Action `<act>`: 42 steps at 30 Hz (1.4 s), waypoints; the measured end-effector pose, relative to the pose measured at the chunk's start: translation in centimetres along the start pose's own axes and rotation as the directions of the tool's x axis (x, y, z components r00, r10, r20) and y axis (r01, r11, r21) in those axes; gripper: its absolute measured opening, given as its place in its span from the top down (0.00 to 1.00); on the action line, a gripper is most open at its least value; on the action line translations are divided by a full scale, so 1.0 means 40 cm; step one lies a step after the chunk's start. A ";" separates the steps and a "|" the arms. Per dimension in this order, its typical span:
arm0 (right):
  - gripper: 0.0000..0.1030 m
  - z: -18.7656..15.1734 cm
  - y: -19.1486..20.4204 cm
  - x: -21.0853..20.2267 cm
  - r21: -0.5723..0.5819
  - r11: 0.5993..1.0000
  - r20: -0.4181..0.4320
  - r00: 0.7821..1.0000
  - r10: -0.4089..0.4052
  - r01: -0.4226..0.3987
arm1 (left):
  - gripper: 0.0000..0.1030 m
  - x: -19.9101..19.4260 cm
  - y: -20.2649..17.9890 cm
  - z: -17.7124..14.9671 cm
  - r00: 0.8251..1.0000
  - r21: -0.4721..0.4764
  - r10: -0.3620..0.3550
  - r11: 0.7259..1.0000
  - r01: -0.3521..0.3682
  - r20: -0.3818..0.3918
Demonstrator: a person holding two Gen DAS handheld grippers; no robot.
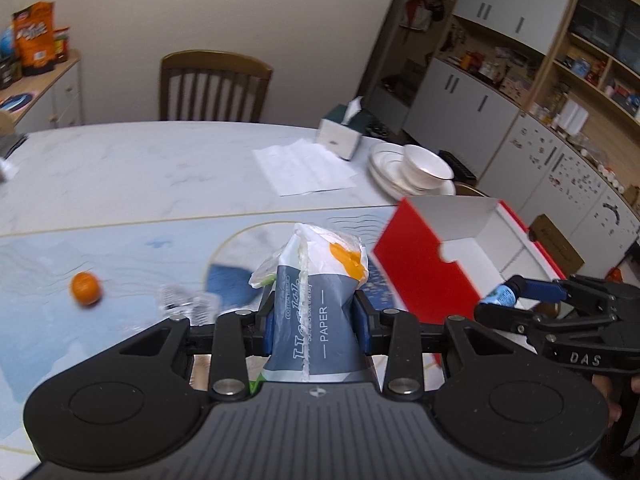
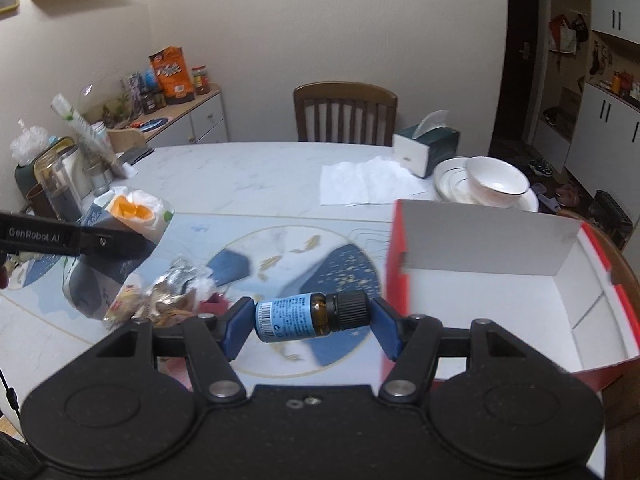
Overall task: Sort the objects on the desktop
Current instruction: 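Carry both items into the red box and open both tools to release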
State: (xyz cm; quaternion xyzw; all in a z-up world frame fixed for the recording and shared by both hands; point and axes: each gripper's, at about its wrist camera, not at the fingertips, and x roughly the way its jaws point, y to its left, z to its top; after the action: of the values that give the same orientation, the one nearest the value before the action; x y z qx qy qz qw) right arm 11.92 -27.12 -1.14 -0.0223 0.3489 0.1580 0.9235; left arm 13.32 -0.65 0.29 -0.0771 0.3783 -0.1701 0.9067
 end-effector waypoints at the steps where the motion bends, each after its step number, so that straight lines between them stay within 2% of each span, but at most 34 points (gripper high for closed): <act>1: 0.40 0.001 -0.015 -0.004 0.004 1.000 0.004 1.000 -0.005 0.005 | 0.66 0.007 -0.017 0.004 1.000 0.009 -0.005 1.000 0.005 0.000; 20: 0.40 -0.020 -0.273 -0.036 0.048 0.997 0.022 0.998 -0.067 0.066 | 0.66 0.164 -0.329 0.051 0.995 0.167 -0.096 0.981 0.101 -0.036; 35: 0.40 -0.034 -0.441 -0.008 0.062 0.993 -0.002 0.995 -0.103 0.103 | 0.66 0.315 -0.527 0.097 0.987 0.294 -0.134 0.943 0.156 -0.093; 42: 0.40 -0.050 -0.497 0.018 0.059 0.989 -0.025 0.991 -0.134 0.136 | 0.66 0.388 -0.596 0.135 0.985 0.365 -0.144 0.915 0.169 -0.096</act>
State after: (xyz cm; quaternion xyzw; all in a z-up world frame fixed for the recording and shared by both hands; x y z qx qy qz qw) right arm 17.26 -46.09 -4.51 -0.0194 0.3609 0.0841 0.9286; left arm 21.39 -28.47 0.25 0.0720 0.3622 -0.3132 0.8750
